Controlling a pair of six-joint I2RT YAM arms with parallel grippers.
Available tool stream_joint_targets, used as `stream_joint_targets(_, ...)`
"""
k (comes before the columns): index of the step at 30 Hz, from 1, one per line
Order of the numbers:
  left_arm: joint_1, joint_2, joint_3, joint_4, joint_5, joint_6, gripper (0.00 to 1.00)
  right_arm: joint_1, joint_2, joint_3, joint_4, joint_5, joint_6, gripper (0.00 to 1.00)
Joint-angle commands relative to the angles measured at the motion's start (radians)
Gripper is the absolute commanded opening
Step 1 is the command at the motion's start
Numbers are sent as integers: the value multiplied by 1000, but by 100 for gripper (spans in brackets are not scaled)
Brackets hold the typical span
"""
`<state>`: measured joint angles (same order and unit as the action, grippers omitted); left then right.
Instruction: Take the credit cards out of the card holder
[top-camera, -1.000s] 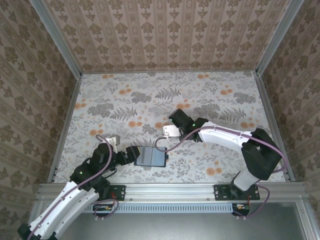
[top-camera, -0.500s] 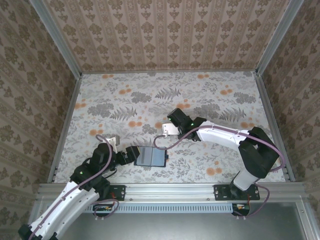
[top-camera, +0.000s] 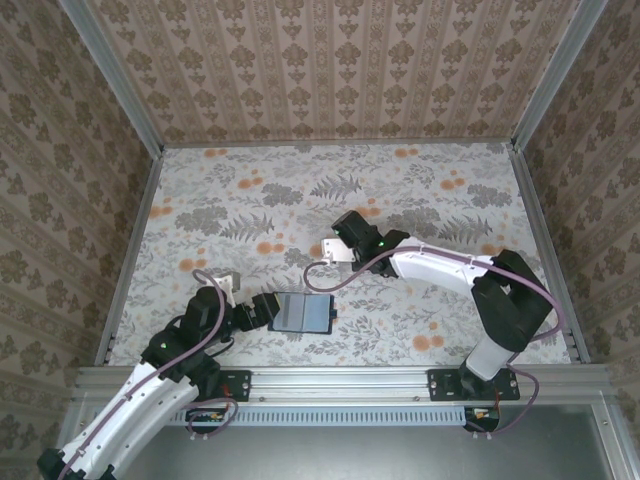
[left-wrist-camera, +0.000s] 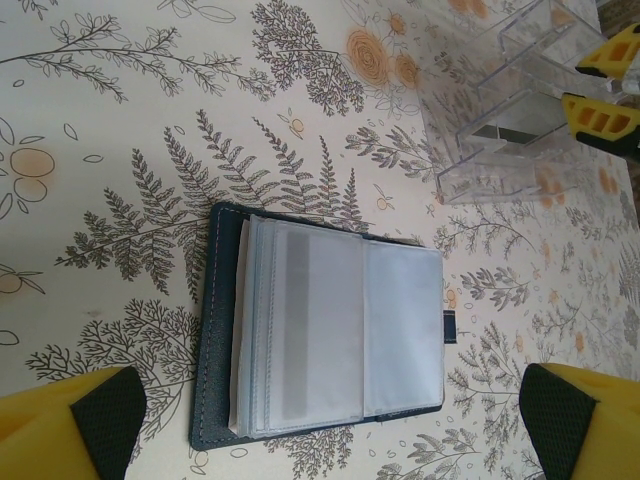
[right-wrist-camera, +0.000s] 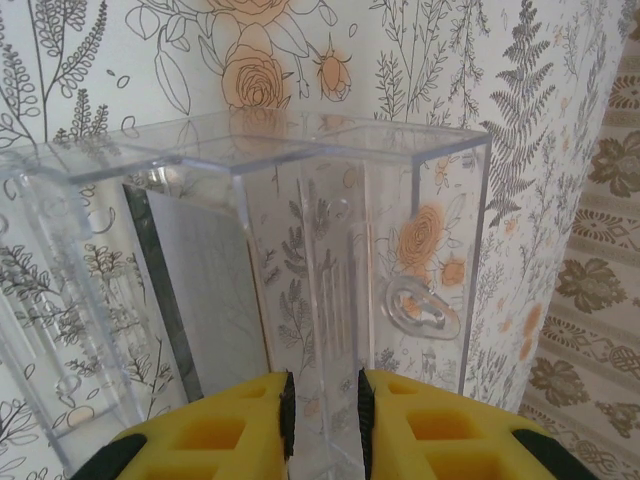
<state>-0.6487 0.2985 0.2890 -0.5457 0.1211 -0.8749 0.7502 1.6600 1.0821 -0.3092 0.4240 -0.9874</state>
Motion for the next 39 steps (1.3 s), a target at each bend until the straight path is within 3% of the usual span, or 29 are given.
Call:
stream_joint_targets(1,9,-13,-11,11,15,2,100,-5,27,38,3,35,29,27)
stream_joint_targets(10,12,-13,-14,15,20,3,100,-5,-3,36,-9,43,43,28)
stream_joint_targets(15,14,-12,-19,25,25,4,100,-4,-67,26,-37,56,130,29)
stream_joint_targets(23,15,11,-15,43,26,4,99,55,-200,22,-139,12,501,29)
stream_joint_targets(31,15,171,12,118,54,-1,87,84,-395,-188,6,-269,980,27)
stream_joint_targets(39,4,346,34,192,67,-31,74,127,-335,-289,83,-406,1342,21)
